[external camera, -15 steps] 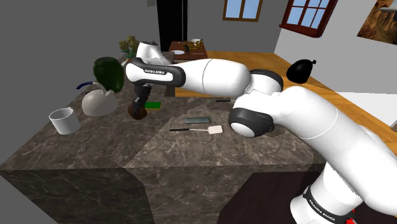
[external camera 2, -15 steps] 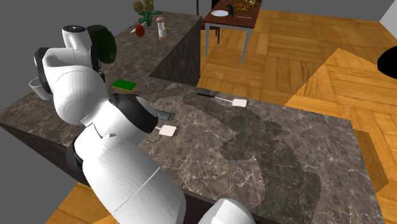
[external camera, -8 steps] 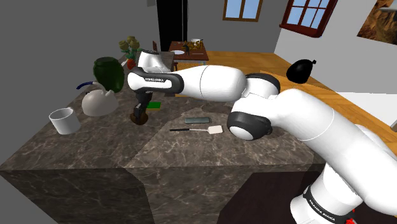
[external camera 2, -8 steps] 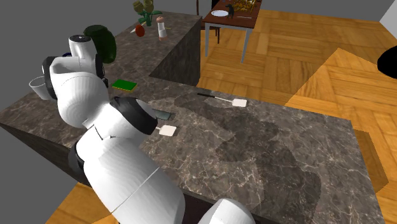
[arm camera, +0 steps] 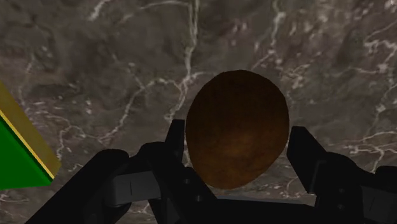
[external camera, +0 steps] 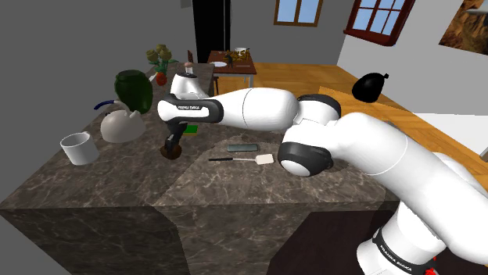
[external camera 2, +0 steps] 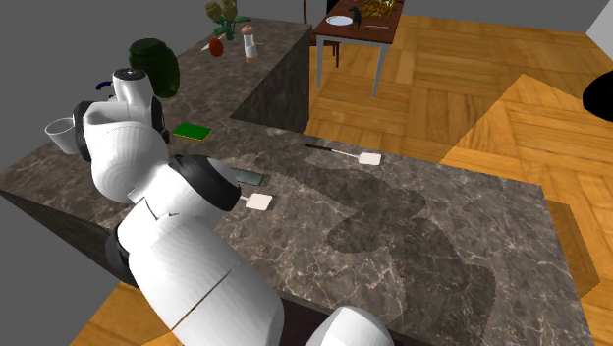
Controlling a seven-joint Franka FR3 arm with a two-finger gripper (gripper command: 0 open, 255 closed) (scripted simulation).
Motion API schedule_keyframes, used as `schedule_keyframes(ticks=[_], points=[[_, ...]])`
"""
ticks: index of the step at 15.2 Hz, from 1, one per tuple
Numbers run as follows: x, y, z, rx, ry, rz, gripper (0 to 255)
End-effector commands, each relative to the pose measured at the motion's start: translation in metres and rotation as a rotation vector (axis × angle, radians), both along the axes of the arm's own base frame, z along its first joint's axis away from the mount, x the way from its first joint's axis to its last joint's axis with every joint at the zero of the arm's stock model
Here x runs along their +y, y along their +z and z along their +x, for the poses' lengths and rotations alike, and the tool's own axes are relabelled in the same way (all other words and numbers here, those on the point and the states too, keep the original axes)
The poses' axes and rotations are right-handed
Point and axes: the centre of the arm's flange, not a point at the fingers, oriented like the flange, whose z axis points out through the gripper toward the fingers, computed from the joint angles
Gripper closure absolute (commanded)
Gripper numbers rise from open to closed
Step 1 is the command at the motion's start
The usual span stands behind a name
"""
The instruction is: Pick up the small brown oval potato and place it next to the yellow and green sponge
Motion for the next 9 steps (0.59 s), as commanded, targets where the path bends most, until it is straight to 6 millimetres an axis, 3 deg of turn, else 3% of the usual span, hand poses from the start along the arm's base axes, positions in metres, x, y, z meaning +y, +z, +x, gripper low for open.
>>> schedule_keyframes(ticks=[1,8,9], points=[[-0.0027,-0.0172,-0.0011,0.016,-0.003,-0.008,255],[-0.0027,-0.0172,-0.0011,0.016,-0.003,-0.007,255],[-0.0032,-0.0152,0.0009,0.016,-0.003,-0.007,0]])
